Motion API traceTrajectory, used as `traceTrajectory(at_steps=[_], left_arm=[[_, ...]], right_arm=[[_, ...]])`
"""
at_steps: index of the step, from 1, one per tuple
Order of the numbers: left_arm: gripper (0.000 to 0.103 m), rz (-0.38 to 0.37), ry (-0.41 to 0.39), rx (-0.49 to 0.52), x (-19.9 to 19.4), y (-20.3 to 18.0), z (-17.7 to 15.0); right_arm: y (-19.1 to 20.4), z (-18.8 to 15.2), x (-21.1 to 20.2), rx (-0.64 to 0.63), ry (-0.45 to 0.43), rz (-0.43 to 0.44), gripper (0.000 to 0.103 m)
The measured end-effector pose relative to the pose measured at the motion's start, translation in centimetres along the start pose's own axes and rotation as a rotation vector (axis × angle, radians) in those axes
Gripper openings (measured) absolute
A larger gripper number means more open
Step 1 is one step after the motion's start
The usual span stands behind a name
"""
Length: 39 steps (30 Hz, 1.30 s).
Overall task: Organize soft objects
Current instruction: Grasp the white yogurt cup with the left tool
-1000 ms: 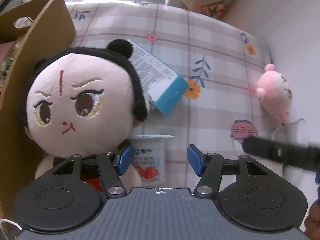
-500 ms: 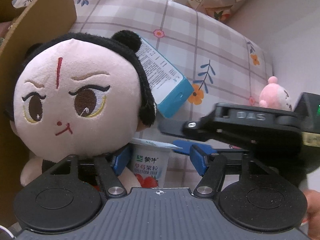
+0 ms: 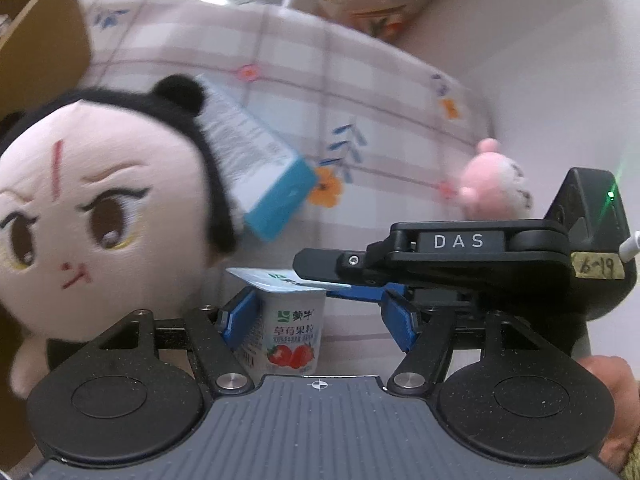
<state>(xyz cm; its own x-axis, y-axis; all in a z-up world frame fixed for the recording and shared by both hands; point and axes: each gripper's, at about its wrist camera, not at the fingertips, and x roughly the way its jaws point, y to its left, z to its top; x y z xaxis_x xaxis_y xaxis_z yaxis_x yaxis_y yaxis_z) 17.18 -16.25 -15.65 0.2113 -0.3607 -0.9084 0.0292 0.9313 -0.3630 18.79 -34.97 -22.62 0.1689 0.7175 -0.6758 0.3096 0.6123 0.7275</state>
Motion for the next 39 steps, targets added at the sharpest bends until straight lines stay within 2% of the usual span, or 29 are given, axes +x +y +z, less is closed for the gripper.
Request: traceTrajectory(at_steps=[8, 13, 18, 21, 24, 27, 32, 36, 39], left_arm=[[0.067, -0.105, -0.041, 0.055, -0.4, -1.9, -0.2], [0.065, -0.125, -0.027, 0.073, 0.2, -2.5, -0.6], [0.065, -0.100, 0.030, 0.104, 0.8, -3.0, -1.1], [0.069, -0.063, 0.063, 0.123, 0.4, -3.3, -1.2], [0.077, -0.032, 0.040, 0.169, -0.5, -3.8, -1.0], [0.077, -0.015, 0.018, 0.191, -0.8, -4.5, -0.2], [0.078, 0.037, 0.096, 0.133, 1.5, -5.0, 1.1], [0.076, 0.046, 0.107, 0.058, 2.4, -4.7, 1.6], [0.068, 0.075, 0.114, 0.024, 3.1, -4.6, 2.1]], right_arm=[[1.6, -0.2, -4.5, -0.211, -0.104, -0.028, 0.034], [2.0, -1.3, -5.6, -0.358, -0.094, -0.092, 0.033], [1.6, -2.4, -6.1, -0.347, -0.073, -0.096, 0.033], [1.7, -2.9, -7.0, -0.326, -0.089, -0.103, 0.034], [1.3, -3.2, -8.5, -0.289, -0.141, -0.100, 0.035], [0.9, -3.2, -9.4, -0.256, -0.184, -0.115, 0.035], [0.3, -3.1, -10.3, -0.226, -0.235, -0.128, 0.036], [0.2, -3.1, -10.8, -0.239, -0.272, -0.155, 0.036], [0.0, -3.1, -11.1, -0.241, -0.286, -0.162, 0.036]])
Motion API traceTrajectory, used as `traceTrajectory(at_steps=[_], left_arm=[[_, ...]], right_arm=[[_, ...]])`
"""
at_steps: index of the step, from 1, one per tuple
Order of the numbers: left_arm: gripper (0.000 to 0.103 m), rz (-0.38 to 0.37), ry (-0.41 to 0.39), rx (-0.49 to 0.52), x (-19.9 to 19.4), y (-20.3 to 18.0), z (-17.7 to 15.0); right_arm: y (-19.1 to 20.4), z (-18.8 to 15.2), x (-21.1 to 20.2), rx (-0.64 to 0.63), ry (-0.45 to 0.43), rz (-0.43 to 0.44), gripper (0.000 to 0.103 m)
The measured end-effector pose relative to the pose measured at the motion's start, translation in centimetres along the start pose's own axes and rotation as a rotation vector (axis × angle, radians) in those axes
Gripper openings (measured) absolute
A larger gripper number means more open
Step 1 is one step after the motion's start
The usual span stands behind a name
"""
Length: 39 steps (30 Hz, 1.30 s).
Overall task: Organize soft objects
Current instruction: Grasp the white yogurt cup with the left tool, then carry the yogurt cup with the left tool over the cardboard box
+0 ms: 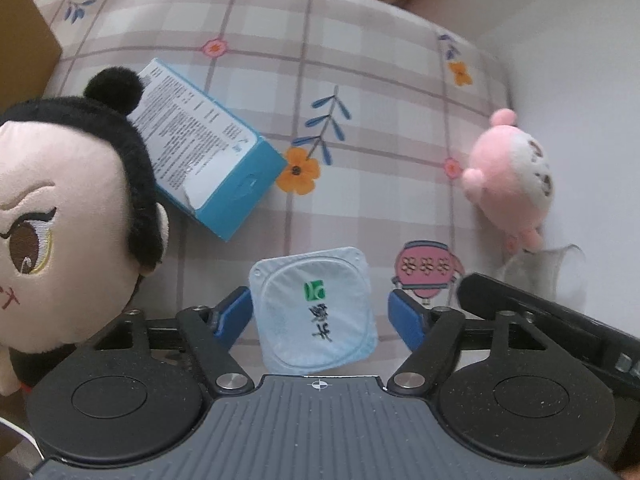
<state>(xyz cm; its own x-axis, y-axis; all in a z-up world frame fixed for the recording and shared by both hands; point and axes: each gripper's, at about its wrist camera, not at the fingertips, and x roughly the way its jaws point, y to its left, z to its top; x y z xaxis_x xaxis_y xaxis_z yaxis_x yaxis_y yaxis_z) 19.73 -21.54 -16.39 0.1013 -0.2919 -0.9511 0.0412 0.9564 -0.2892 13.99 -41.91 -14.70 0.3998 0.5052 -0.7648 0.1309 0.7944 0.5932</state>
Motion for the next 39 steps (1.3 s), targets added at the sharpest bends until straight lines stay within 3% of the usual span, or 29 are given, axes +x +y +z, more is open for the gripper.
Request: traceTrajectory(at_steps=[3, 12, 18, 26, 32, 39], left_arm=[[0.062, 0.030, 0.015, -0.020, 0.5, 0.1, 0.2], [0.060, 0.035, 0.018, -0.053, 0.3, 0.6, -0.3], [0.060, -0.020, 0.012, -0.078, -1.6, 1.5, -0.8], [0.060, -0.136, -0.112, -0.129, -9.7, 2.8, -0.7], [0.060, -0.215, -0.188, -0.207, -18.0, 5.9, -2.9], [0.060, -0.124, -0.245, -0.418, -25.7, 14.8, -6.8]], right_arm=[[-0.1, 0.1, -0.1, 0.004, -0.010, 0.005, 0.036], [0.4, 0.6, 0.0, -0.023, -0.016, 0.002, 0.036], [0.6, 0.9, 0.2, -0.046, -0.021, -0.024, 0.036], [2.4, 1.3, -0.8, -0.099, -0.027, -0.035, 0.036], [5.5, 0.5, -1.0, -0.171, 0.016, -0.005, 0.036], [9.3, -1.2, 1.1, -0.202, 0.063, 0.009, 0.036]])
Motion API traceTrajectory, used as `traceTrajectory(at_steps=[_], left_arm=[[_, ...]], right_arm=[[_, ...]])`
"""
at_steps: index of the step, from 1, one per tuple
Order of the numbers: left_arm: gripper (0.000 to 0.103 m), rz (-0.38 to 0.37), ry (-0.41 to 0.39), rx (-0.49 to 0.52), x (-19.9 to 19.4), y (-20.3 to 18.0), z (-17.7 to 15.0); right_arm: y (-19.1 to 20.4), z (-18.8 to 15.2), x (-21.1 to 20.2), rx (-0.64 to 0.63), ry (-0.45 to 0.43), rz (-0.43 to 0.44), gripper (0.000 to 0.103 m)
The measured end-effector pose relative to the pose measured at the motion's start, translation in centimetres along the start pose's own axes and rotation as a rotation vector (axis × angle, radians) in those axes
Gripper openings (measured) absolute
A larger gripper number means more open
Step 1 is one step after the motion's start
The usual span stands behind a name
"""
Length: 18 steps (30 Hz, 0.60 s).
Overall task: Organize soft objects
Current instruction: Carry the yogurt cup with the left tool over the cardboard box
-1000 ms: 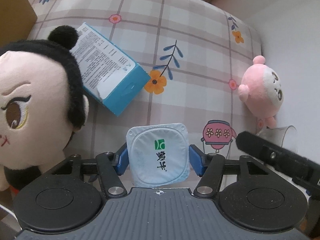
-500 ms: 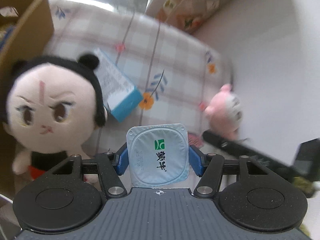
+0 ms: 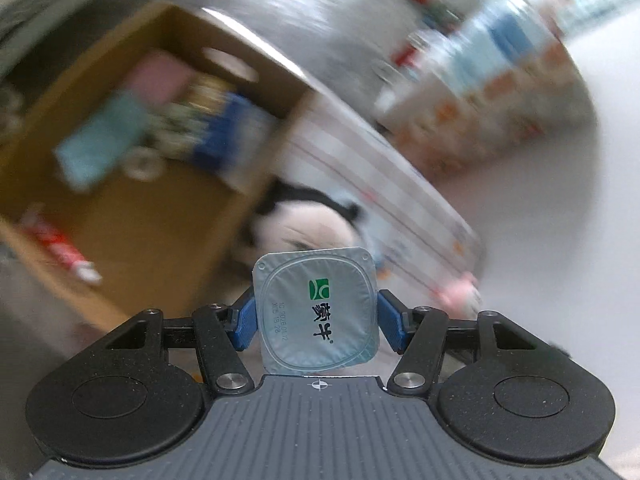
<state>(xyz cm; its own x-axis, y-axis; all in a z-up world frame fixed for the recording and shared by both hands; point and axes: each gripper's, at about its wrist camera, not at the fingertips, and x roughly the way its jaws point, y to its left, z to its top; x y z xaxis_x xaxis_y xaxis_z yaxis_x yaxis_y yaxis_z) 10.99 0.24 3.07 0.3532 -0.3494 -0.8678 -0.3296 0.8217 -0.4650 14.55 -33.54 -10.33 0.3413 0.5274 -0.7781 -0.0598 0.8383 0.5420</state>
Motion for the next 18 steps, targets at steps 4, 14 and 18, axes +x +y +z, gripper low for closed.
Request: traceTrajectory(at_steps=[4, 14, 18], left_arm=[[0.060, 0.110, -0.060, -0.099, -2.3, 5.7, 2.0], [0.060, 0.347, 0.036, -0.265, 7.0, 21.3, 6.9], [0.060, 0.366, 0.075, -0.243, 9.7, 24.5, 8.1]], right_arm=[[2.8, -0.6, 1.3, 0.022, 0.020, 0.035, 0.036], [9.3, -2.3, 4.4, 0.020, 0.035, 0.050, 0.036], [10.3, -2.8, 5.6, 0.045, 0.035, 0.046, 0.036]])
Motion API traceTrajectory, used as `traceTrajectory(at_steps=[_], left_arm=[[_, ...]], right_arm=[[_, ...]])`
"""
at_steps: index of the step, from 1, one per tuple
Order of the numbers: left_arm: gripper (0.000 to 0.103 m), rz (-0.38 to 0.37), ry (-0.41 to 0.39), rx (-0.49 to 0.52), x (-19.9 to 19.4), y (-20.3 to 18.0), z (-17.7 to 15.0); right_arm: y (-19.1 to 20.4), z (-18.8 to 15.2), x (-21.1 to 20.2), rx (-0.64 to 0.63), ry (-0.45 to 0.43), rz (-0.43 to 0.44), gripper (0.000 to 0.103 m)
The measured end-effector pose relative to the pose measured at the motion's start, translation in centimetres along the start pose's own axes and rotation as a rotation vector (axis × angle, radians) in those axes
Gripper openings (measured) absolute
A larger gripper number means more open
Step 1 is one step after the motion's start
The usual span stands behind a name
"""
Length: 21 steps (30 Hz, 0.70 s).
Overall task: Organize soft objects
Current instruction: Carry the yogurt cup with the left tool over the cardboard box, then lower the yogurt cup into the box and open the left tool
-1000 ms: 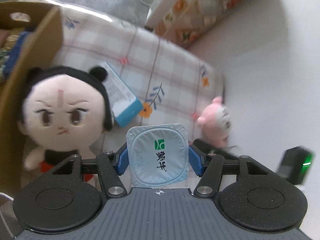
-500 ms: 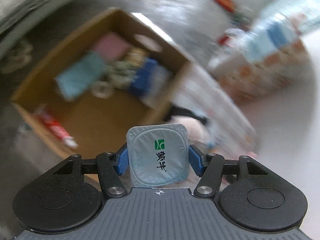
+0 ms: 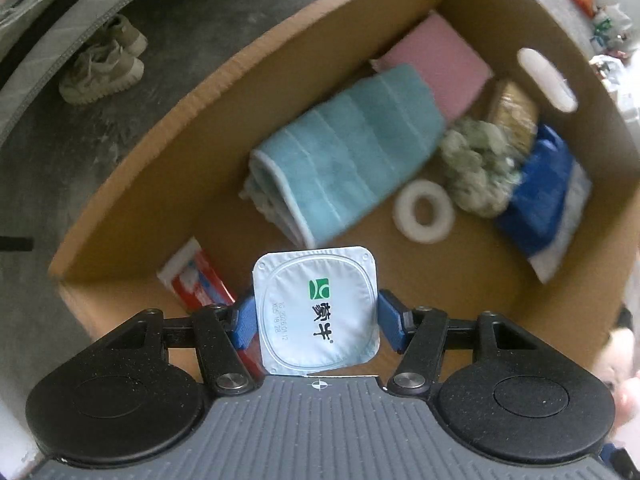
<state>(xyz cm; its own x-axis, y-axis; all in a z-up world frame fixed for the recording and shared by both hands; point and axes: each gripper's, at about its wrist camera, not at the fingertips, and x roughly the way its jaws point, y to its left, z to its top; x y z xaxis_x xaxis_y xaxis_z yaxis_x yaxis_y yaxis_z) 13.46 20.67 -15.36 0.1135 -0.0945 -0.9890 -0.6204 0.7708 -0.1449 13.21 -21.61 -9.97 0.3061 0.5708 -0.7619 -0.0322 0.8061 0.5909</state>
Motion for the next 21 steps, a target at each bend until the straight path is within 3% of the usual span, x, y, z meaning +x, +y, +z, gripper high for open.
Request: traceTrajectory(at_steps=[4, 13, 17, 21], left_arm=[[0.060, 0.018, 0.025, 0.013, 2.2, 1.5, 1.7], [0.061, 0.043, -0.028, 0.047, 1.8, 2.6, 2.6], [0.072, 0.057, -0.037, 0.052, 1.9, 2.6, 2.3], [0.075, 0.084, -0.063, 0.035, 1.2, 2.2, 1.9]], right_arm=[[0.4, -0.4, 1.2, 0.026, 0.003, -0.009, 0.036], [0.8, -0.9, 2.2, 0.037, 0.003, -0.001, 0.036], [0.7, -0.7, 1.9, 0.030, 0.003, -0.005, 0.036], [0.5, -0.3, 1.1, -0.001, -0.008, -0.026, 0.036]])
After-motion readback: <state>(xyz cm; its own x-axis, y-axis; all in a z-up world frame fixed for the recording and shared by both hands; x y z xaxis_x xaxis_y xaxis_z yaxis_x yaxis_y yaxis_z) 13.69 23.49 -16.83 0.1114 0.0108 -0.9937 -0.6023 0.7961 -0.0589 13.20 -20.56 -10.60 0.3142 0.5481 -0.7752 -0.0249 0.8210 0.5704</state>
